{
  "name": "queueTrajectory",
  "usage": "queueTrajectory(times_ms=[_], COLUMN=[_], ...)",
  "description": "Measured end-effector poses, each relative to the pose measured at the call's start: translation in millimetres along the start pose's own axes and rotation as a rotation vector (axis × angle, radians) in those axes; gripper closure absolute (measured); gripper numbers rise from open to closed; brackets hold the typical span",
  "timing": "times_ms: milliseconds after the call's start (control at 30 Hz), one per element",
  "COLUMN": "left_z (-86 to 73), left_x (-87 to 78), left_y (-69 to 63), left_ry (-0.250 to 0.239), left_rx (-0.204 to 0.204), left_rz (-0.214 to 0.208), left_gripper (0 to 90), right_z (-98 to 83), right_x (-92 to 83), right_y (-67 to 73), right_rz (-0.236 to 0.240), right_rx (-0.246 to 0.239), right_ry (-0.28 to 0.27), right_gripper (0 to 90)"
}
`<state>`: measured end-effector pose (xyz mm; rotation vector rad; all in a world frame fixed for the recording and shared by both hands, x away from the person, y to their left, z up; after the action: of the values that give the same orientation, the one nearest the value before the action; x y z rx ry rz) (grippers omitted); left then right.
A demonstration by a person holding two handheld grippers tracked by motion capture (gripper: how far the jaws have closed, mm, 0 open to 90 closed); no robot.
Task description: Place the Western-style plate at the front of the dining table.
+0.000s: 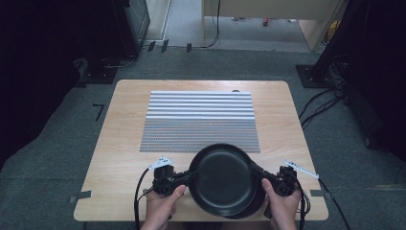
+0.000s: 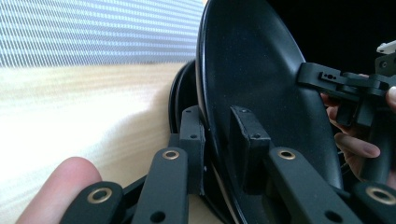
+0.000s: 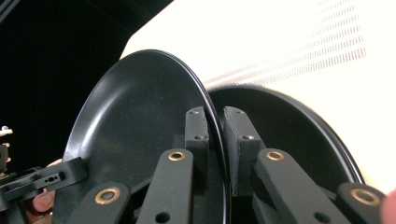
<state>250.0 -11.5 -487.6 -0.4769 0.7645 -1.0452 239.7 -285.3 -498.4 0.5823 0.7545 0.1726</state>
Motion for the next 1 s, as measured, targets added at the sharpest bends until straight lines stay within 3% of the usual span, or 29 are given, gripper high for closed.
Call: queueTrajectory(times_ms=[333,467,767,1000], left_z=[36.5,50.3,77.5,95.6], left_x=[-8.6,-9.7,-11.5,-10.4], left_y=[2.3,8.3,21.1,39.6], left_ry=[-0.036,-0.05,-0.073,-0.068], left_rx=[0.007,-0.006,-0.026,-0.047], left_rz=[0.012,0.009,0.01,0.032], left_gripper=[76.6,76.9,77.4,77.2], right_z=[34.5,52.4,74.9,90.1], right_x=[7.6,15.1,31.1,52.2], right_y=[23.8,35.0,47.4,56.1], right_rz=[0.047,0.057,0.06,0.057], right_rx=[-0.015,-0.028,-0.025,-0.025], right_ry=[-0.02,-0.019,-0.014,0.005], right_gripper=[80.6,80.5,80.2,80.1])
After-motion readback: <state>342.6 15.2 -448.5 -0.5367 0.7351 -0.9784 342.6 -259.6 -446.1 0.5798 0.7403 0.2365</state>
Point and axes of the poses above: each handheld gripper's, and its own axes: x roughly forward along the jaws, z roughly out of its top, y roughly to its left, the point moved 6 cm from there along x, roughly forward along the jaws, and after that the axes turned 15 degrees about -z, right-handed, at the moved point
